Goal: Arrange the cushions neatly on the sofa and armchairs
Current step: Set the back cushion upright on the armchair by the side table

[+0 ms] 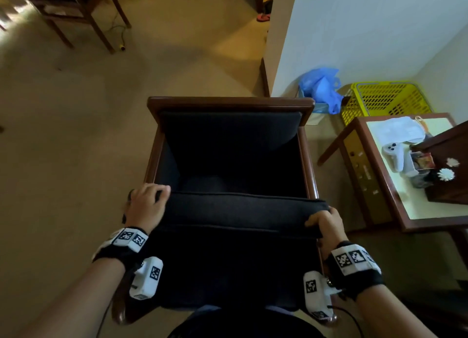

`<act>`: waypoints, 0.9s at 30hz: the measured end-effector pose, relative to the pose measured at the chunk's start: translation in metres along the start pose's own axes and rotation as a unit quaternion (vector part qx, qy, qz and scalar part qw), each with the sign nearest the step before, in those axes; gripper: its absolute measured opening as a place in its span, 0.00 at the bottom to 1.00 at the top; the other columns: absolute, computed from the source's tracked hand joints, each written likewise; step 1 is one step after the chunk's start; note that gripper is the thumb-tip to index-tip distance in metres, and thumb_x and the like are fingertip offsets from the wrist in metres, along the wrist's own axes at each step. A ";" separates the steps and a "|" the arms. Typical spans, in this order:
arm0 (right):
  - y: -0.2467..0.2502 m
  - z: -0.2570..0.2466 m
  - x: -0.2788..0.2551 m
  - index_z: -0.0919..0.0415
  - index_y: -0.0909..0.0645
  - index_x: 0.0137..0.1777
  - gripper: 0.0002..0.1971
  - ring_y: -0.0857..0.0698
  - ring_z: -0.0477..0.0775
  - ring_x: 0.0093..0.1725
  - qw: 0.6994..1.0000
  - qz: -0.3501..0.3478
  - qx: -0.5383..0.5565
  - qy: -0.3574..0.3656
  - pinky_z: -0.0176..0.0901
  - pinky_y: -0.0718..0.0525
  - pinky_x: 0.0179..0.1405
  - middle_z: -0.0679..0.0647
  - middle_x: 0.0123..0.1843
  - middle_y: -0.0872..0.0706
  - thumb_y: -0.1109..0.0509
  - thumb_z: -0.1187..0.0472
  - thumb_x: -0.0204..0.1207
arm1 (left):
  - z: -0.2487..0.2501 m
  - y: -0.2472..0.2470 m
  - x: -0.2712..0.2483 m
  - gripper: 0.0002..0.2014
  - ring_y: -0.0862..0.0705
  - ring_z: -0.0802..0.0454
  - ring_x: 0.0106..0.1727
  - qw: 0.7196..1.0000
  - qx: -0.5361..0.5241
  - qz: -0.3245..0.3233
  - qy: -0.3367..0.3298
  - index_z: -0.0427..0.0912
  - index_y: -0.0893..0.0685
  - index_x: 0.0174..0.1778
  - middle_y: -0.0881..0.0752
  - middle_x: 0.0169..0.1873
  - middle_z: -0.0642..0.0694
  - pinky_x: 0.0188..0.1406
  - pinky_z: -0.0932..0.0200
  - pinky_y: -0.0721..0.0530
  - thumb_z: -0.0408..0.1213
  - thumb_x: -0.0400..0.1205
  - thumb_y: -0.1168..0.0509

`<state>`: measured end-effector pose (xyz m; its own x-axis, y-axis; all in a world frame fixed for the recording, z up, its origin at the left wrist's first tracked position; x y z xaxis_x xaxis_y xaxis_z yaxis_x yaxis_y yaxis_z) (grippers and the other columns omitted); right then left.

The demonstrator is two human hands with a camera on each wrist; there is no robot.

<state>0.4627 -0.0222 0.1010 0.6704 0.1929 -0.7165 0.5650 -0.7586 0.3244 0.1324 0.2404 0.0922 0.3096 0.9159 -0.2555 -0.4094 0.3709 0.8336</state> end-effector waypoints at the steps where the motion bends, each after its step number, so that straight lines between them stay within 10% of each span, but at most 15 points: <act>1: 0.002 0.001 -0.003 0.59 0.21 0.62 0.27 0.18 0.62 0.42 0.999 -0.014 0.039 -0.032 0.44 0.23 0.29 0.61 0.48 0.17 0.31 0.68 0.58 | -0.005 0.009 0.002 0.33 0.24 0.36 0.70 0.999 -0.002 0.008 0.052 0.47 0.14 0.59 0.17 0.65 0.40 0.71 0.40 0.32 0.67 0.79 0.52; 4: 0.001 0.002 0.000 0.60 0.18 0.59 0.27 0.17 0.63 0.46 0.988 -0.045 0.095 -0.110 0.48 0.23 0.37 0.59 0.49 0.15 0.25 0.51 0.59 | -0.041 0.017 0.011 0.31 0.21 0.30 0.65 0.971 -0.083 -0.029 0.222 0.37 0.16 0.62 0.19 0.66 0.29 0.68 0.37 0.28 0.61 0.86 0.49; 9: -0.003 0.015 0.004 0.56 0.28 0.71 0.38 0.20 0.65 0.51 0.985 0.012 0.088 -0.151 0.64 0.20 0.59 0.61 0.58 0.20 0.25 0.38 0.63 | -0.041 0.003 -0.008 0.21 0.20 0.41 0.35 0.831 -0.399 -0.110 0.371 0.39 0.18 0.41 0.17 0.32 0.38 0.38 0.50 0.23 0.56 0.84 0.39; 15: 0.000 0.021 -0.002 0.55 0.26 0.62 0.27 0.22 0.70 0.54 0.976 0.028 0.077 -0.201 0.74 0.20 0.55 0.62 0.52 0.23 0.24 0.50 0.63 | -0.065 -0.005 -0.030 0.21 0.15 0.36 0.37 0.813 -0.380 -0.157 0.413 0.39 0.14 0.47 0.14 0.38 0.34 0.40 0.50 0.18 0.52 0.67 0.27; 27: 0.020 -0.044 0.010 0.65 0.20 0.62 0.25 0.18 0.67 0.57 0.983 0.115 0.110 -0.094 0.64 0.19 0.60 0.63 0.56 0.18 0.24 0.61 0.64 | 0.018 0.057 0.013 0.09 0.23 0.42 0.31 0.845 -0.416 -0.055 0.331 0.43 0.21 0.33 0.21 0.31 0.41 0.32 0.56 0.27 0.41 0.77 0.39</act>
<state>0.5019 -0.0081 0.1278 0.6558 -0.1023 -0.7480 0.2773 -0.8889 0.3647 0.1282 0.2709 0.1452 -0.0499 0.6519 -0.7567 -0.9564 0.1871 0.2242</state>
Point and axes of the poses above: each hand's wrist, its own x-axis towards the middle knuckle, its own y-axis out of the back of the hand, z = x × y, the point moved 2 cm from there along x, towards the middle knuckle
